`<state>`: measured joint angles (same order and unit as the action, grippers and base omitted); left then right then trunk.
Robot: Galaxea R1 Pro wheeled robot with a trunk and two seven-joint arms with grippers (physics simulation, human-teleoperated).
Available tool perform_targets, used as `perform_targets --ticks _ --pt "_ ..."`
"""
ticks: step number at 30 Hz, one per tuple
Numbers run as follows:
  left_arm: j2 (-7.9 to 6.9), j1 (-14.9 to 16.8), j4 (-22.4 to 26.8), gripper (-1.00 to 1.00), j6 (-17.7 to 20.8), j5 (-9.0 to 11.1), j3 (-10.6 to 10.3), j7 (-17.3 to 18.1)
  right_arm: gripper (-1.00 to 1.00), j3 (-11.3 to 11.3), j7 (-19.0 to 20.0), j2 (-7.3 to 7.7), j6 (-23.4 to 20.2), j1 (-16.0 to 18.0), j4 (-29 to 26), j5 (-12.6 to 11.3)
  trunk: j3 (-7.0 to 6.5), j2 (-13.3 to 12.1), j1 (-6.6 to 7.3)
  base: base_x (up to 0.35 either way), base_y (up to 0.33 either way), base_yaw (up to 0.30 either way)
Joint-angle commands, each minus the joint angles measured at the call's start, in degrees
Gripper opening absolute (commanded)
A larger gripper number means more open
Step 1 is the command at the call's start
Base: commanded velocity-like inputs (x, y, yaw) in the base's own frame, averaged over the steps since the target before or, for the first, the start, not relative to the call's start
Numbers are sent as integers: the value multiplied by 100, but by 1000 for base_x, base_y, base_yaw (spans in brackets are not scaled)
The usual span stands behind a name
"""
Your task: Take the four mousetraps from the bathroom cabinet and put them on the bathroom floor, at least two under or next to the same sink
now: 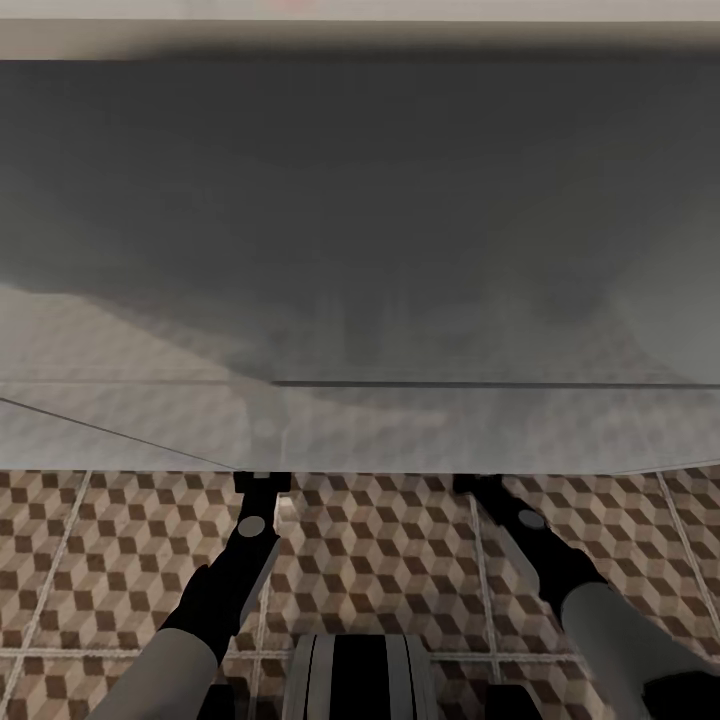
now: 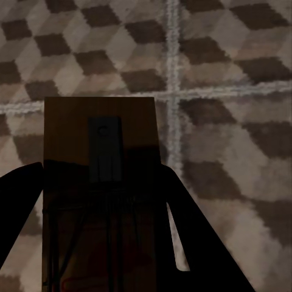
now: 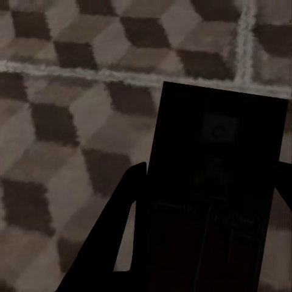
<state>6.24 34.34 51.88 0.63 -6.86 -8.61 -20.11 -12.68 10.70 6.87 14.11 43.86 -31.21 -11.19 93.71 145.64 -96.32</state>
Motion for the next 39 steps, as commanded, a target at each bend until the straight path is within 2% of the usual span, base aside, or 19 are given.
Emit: perform_targets --ticks 1,7,21,29,33,39 --pt "0 2 -3 -100 7 -53 -9 -36 -100 -33 7 7 -72 39 8 -74 3 1 1 0 0 0" --pt "0 2 -3 -100 7 -54 -6 -36 -100 -33 -68 -3 -281 125 45 -76 3 1 1 0 0 0" --pt "0 2 -15 -100 4 -56 -10 -36 -100 -43 -150 -19 -161 140 284 -76 3 1 1 0 0 0" --pt "-8 2 -252 -100 17 -27 -10 -29 -100 -42 -182 -19 -85 140 509 -68 3 1 1 0 0 0" --pt "-8 2 -267 -100 16 -26 -10 -32 -100 -47 -448 -33 -125 140 560 -63 3 1 1 0 0 0" --pt "-1 2 -268 -100 16 -25 -10 -36 -100 -50 -610 -55 -128 140 652 42 3 1 1 0 0 0"
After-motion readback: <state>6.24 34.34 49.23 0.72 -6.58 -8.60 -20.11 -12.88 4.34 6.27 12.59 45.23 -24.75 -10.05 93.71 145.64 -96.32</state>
